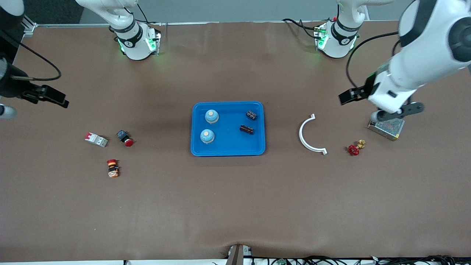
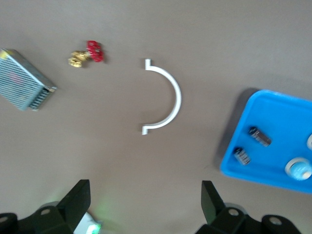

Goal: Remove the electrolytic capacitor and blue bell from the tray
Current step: 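Reach the right gripper to a bell while the left gripper reaches a capacitor, then grasp the brown capacitor with the left gripper while the right gripper grasps the bell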

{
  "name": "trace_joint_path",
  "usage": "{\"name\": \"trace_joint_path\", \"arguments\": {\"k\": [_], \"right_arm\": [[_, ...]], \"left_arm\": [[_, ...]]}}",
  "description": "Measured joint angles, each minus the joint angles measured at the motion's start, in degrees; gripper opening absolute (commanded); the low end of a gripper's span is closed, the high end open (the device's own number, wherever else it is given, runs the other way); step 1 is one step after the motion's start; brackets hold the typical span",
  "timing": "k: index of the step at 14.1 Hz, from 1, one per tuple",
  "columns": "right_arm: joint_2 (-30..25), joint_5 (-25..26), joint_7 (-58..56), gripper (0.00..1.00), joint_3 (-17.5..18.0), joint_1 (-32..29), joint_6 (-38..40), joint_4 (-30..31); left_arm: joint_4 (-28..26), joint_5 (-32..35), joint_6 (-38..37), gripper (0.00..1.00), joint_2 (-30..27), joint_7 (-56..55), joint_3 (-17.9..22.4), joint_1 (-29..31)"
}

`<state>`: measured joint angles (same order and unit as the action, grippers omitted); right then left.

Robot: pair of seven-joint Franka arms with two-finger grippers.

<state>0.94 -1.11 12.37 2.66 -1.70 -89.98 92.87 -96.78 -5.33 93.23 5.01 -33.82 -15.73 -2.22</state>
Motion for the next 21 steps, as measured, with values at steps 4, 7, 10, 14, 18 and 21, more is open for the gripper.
{"name": "trace_joint_path", "arguments": {"k": [4, 7, 10, 14, 18, 21], "right_arm": [[-0.9, -1.5, 12.6, 1.00, 0.6, 4.6, -6.5, 7.6], [-1.0, -1.8, 22.2, 1.00, 0.7, 10.3, -14.1, 13.5], [-0.9, -1.8, 32.2, 1.00, 0.8, 16.8, -23.3, 19.5], [2.7, -1.9, 43.6, 1.00, 0.9, 25.6, -31.6, 23.8], [10.8, -1.9, 48.1, 1.00, 0.9, 30.1, -41.0, 26.2], [17.2, -2.0, 48.2, 1.00, 0.9, 32.7, -47.0, 26.2]], "left_arm": [[-4.0, 0.0, 8.9, 1.00, 3.9, -15.5, -4.4, -3.6], [-6.4, 0.0, 16.3, 1.00, 7.5, -26.7, -4.6, -8.3], [-8.9, 0.0, 23.1, 0.98, 10.7, -35.5, -4.7, -12.4], [-9.2, 3.6, 29.5, 0.92, 16.1, -47.1, -4.6, -17.3], [-9.2, 6.8, 33.8, 0.83, 20.9, -54.9, -4.6, -21.1], [-9.2, 9.4, 36.4, 0.73, 24.2, -59.8, -4.6, -22.8]]}}
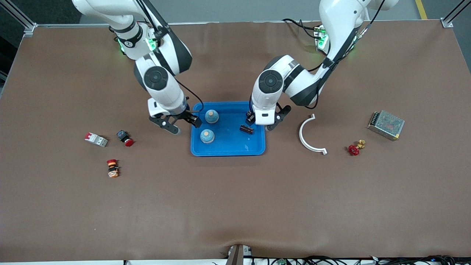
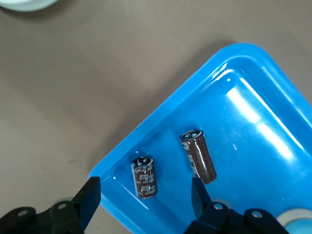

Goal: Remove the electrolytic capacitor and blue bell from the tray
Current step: 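Grasp the brown capacitor with the left gripper while the right gripper grasps the bell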

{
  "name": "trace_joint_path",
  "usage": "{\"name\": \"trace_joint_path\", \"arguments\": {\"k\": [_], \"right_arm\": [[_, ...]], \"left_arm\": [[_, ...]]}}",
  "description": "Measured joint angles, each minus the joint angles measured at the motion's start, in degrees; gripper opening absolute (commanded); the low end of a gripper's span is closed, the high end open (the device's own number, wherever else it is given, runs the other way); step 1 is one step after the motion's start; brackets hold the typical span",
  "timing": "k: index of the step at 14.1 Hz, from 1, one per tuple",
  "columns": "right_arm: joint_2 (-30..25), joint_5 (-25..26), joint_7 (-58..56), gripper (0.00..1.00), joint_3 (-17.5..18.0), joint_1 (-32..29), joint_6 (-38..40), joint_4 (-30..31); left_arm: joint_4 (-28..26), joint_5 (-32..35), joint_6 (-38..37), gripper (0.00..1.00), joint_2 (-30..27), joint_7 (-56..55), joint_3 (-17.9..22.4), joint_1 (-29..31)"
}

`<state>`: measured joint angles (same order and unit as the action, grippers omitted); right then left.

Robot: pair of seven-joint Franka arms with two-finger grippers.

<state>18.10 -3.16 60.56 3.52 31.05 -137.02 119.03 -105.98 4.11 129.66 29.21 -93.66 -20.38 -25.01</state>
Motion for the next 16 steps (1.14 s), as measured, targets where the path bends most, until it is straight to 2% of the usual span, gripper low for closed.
{"name": "trace_joint_path", "arguments": {"k": [3, 7, 9, 11, 12, 16], "right_arm": [[4.5, -1.5, 0.7, 1.00, 0.0, 3.4, -5.2, -0.3], [6.3, -2.3, 0.9, 1.00, 0.0, 5.7, -5.5, -1.5], [6.6, -2.4, 0.9, 1.00, 0.0, 6.4, -5.2, -1.5], [7.7, -2.4, 0.9, 1.00, 0.0, 7.3, -5.2, -1.4], [8.4, -2.4, 0.9, 1.00, 0.0, 7.6, -5.3, -1.4], [10.4, -2.4, 0.9, 1.00, 0.0, 8.2, -6.1, -1.5]], "left_arm": [[0.1, 2.1, 1.8, 0.70, 3.3, -4.1, 0.0, -1.4], [0.1, 2.4, 3.6, 0.66, 6.4, -5.4, 0.0, -2.5], [0.2, 2.4, 4.2, 0.50, 7.5, -5.7, 0.0, -2.9], [0.3, 2.4, 4.4, 0.15, 8.0, -5.7, 0.0, -3.1], [0.3, 2.4, 4.4, 0.00, 8.0, -5.7, 0.0, -3.1], [0.6, 3.6, 4.4, 0.00, 8.0, -5.7, 0.1, -3.1]]}}
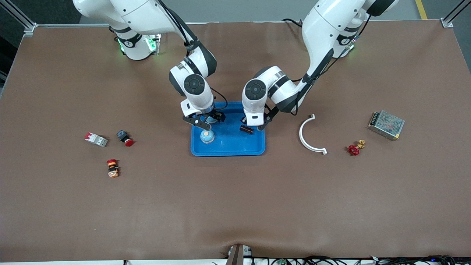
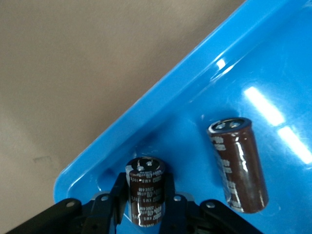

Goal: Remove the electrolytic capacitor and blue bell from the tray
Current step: 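Grasp the brown capacitor with the left gripper while the right gripper grasps the bell, then carry the capacitor beside the white arc while the right gripper carries the bell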

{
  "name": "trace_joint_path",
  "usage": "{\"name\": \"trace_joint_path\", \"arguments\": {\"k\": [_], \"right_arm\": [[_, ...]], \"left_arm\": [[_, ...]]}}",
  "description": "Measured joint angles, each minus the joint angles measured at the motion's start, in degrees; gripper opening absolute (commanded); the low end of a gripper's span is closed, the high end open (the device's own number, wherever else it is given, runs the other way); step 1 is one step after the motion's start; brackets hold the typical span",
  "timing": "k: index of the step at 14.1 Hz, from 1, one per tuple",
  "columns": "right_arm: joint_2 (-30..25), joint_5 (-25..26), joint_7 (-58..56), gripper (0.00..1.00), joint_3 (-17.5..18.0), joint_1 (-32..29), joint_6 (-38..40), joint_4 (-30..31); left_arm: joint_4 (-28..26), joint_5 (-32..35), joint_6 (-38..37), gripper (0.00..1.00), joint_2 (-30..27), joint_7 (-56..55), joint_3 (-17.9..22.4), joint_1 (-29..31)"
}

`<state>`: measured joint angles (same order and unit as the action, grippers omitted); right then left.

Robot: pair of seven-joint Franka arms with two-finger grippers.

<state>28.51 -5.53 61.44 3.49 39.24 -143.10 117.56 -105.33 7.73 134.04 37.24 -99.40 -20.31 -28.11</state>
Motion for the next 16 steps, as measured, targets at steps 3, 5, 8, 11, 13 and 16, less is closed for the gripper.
{"name": "trace_joint_path", "arguments": {"k": [3, 5, 8, 11, 13, 16], "right_arm": [[0.3, 0.0, 0.0, 1.00, 0.0, 0.5, 0.0, 0.0], [0.3, 0.0, 0.0, 1.00, 0.0, 1.1, 0.0, 0.0], [0.4, 0.0, 0.0, 0.56, 0.0, 1.8, 0.0, 0.2], [0.3, 0.0, 0.1, 0.40, -0.2, 1.8, 0.3, 0.1], [0.3, 0.0, 0.1, 0.00, -0.5, 1.8, 0.4, 0.1], [0.2, -0.1, 1.2, 0.00, -1.0, 1.7, 0.5, -0.1]], "left_arm": [[1.4, 0.7, -0.8, 0.00, -1.3, 0.0, 0.2, 0.4], [3.1, 0.9, -4.9, 0.00, -4.2, 0.3, 0.4, 1.5], [4.3, 1.1, -12.6, 0.00, -10.0, 4.8, 0.4, 5.0], [4.1, 1.1, -19.0, 0.00, -13.9, 12.1, 0.4, 9.2], [3.3, 1.1, -21.4, 0.00, -14.9, 17.4, 0.4, 12.0], [0.7, 1.1, -22.0, 0.00, -15.8, 25.1, 0.5, 17.1]]}}
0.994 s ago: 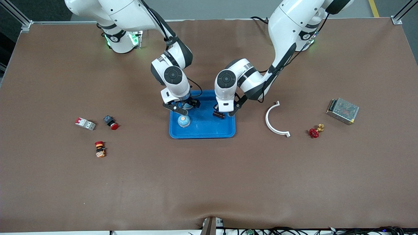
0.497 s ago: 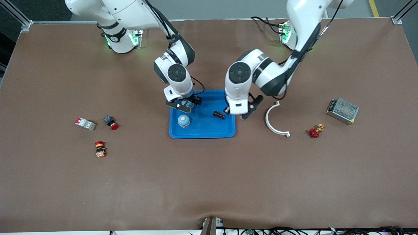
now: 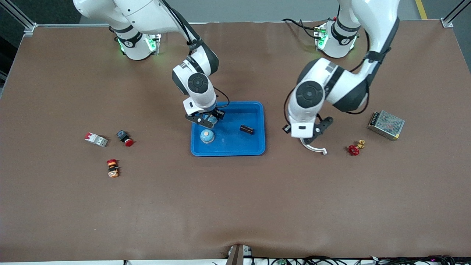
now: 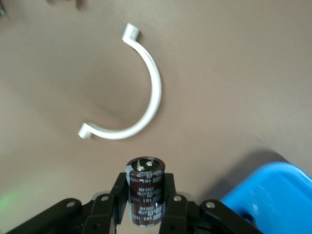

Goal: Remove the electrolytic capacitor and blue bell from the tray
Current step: 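Carry the capacitor beside the white arc while the right gripper carries the bell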

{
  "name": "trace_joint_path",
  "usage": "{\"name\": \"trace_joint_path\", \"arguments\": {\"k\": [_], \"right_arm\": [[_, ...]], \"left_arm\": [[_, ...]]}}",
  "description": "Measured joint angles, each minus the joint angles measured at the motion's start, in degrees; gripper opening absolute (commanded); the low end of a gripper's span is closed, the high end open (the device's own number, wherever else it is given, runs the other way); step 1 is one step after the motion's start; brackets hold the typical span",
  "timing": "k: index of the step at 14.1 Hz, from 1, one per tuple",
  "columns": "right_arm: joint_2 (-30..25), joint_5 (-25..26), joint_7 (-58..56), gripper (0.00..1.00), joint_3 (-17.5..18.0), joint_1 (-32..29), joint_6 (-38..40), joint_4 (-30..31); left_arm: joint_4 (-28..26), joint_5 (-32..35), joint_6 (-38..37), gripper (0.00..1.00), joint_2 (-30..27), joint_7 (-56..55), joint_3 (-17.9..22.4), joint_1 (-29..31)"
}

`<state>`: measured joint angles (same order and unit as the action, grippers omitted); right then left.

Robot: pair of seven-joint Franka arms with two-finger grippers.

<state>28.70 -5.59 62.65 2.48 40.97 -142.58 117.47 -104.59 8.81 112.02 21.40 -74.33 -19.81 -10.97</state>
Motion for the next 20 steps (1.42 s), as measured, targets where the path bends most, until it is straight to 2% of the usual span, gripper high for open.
{"name": "trace_joint_path", "arguments": {"k": [2, 5, 9, 14, 18, 19, 20], "right_arm": [[-0.8, 0.0, 0.4, 0.00, -0.3, -0.2, 2.4, -1.0], [-4.9, 0.0, 0.1, 0.00, -0.6, -1.4, 12.8, -4.7], [-10.7, 0.0, -9.1, 0.00, -0.8, -6.9, 23.3, -6.7], [-15.7, 0.0, -22.8, 0.00, -1.0, -14.7, 25.3, -2.3], [-20.5, 0.0, -31.7, 0.00, -1.0, -18.9, 22.2, 5.7], [-21.8, 0.0, -33.8, 0.00, -1.0, -20.0, 20.7, 8.2], [-23.1, 0.0, -36.1, 0.00, -1.0, -21.1, 19.3, 10.8]], "left_arm": [[-2.2, 0.1, 0.0, 0.00, -0.2, 4.6, 0.1, 3.5], [-5.4, 3.2, 0.1, 0.00, -0.2, 8.3, 0.1, 7.3], [-10.2, 5.0, 3.9, 0.00, -0.2, 9.9, 0.1, 11.0], [-17.6, 7.5, 15.4, 0.00, 0.8, 10.2, 0.1, 14.0], [-18.2, 7.7, 18.9, 0.00, 3.5, 10.2, 0.1, 14.7], [-18.2, 7.7, 19.6, 0.10, 4.0, 10.2, 0.1, 15.2], [-18.2, 7.7, 20.1, 0.48, 4.6, 10.2, 0.1, 15.6]]}}
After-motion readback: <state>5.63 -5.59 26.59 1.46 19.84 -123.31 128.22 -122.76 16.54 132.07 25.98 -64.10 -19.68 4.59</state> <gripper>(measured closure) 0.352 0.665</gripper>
